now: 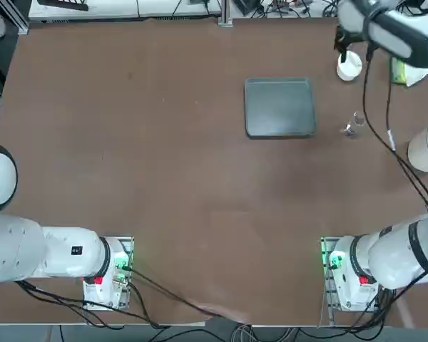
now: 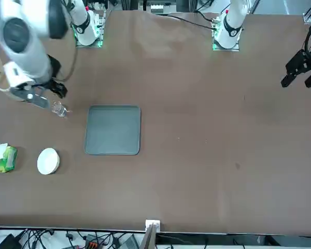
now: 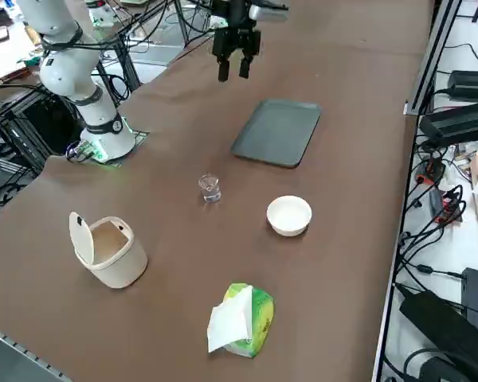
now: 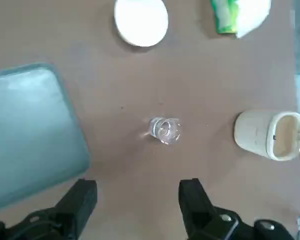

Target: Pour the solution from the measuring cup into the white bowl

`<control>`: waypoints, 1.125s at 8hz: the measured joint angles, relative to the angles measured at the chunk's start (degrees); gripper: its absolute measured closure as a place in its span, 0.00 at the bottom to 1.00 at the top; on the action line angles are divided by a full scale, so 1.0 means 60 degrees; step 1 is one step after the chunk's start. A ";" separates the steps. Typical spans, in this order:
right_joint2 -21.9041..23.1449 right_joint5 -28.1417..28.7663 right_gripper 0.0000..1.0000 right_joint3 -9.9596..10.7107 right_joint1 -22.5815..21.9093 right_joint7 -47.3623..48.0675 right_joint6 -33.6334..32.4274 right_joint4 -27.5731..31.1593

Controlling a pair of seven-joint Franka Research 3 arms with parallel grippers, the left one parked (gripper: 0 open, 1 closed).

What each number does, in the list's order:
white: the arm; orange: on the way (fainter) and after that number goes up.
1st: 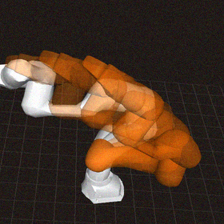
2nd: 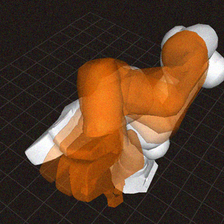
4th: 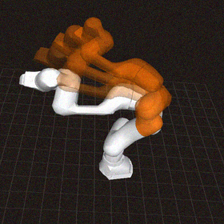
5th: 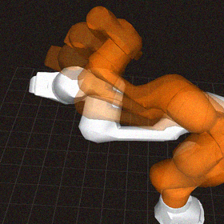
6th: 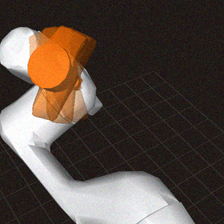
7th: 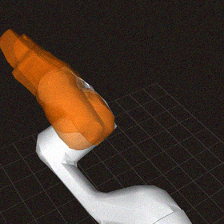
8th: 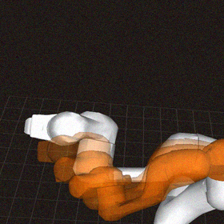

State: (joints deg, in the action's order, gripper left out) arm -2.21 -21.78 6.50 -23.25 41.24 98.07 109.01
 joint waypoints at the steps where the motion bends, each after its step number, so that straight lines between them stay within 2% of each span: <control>1: -0.0181 -0.0646 0.00 0.0000 -0.0212 0.1088 0.0356 0.0480; 4: -0.0998 -0.2429 0.00 0.0002 -0.0516 0.4746 0.1226 0.1770; 7: -0.2112 -0.3227 0.01 0.0002 -0.0891 0.8483 0.1066 0.1891; 9: -0.2968 -0.4175 0.01 0.0002 -0.1134 1.1242 0.0544 0.1927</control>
State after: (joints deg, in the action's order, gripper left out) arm -20.02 -46.83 6.51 -30.05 108.70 101.33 120.58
